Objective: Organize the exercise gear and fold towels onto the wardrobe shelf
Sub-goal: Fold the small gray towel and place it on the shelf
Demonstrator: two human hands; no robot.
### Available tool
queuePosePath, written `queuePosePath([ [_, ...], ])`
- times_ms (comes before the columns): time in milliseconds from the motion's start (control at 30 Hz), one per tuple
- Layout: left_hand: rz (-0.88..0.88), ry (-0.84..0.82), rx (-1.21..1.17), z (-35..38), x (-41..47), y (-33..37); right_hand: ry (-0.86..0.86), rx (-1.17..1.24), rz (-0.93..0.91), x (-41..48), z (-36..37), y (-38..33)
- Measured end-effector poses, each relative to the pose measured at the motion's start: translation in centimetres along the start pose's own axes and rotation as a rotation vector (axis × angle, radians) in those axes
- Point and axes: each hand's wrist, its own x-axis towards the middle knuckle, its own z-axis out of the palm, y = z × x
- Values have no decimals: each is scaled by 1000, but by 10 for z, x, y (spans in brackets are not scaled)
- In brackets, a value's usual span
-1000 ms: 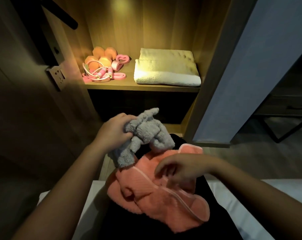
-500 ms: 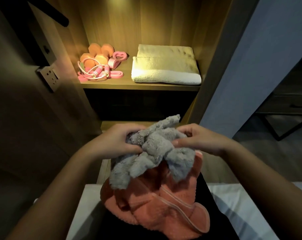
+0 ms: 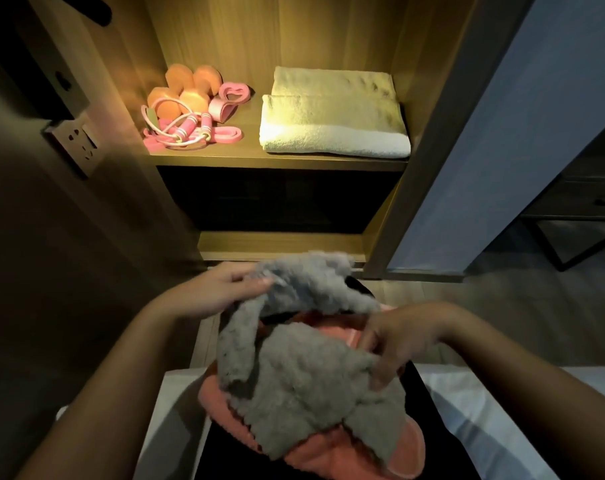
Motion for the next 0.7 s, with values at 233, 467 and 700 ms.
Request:
queuePosePath([
  [233,23,294,-596,-4,34,8,176,52,-41,-5,-37,3],
  [467,-112,373,-691,-2,71,-4,598,345,-128,4,-69,10],
  [700,-51,306,-750,6,89,-1,919,758,-332,29,-80,0],
])
